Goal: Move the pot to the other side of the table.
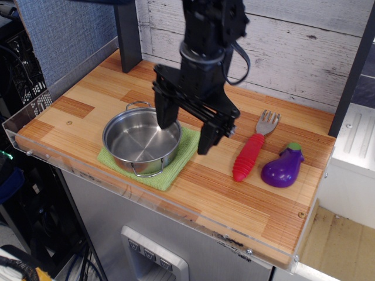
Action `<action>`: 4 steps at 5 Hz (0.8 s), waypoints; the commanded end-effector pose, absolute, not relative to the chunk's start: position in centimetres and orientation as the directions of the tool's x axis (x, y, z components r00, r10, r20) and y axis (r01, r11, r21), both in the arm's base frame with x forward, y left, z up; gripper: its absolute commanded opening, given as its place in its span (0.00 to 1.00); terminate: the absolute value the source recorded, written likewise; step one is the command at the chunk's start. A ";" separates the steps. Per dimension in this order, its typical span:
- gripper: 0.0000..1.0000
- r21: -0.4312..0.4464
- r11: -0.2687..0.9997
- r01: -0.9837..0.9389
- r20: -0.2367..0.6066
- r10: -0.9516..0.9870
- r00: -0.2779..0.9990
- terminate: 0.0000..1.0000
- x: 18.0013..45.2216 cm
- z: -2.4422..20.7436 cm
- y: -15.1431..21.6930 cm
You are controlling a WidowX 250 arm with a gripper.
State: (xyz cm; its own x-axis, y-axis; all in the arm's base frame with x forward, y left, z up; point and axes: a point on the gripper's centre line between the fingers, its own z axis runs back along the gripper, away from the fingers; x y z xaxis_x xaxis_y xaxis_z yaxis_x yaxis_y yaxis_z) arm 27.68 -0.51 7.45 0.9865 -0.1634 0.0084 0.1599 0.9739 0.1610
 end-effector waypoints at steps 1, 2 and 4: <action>1.00 0.185 0.973 0.137 -0.053 -0.130 0.990 0.00 29.3 4.6 1.6; 1.00 0.196 0.971 0.138 -0.082 -0.124 0.989 0.00 29.2 3.7 2.3; 0.00 0.210 0.965 0.153 -0.087 -0.138 0.987 0.00 29.0 3.9 2.5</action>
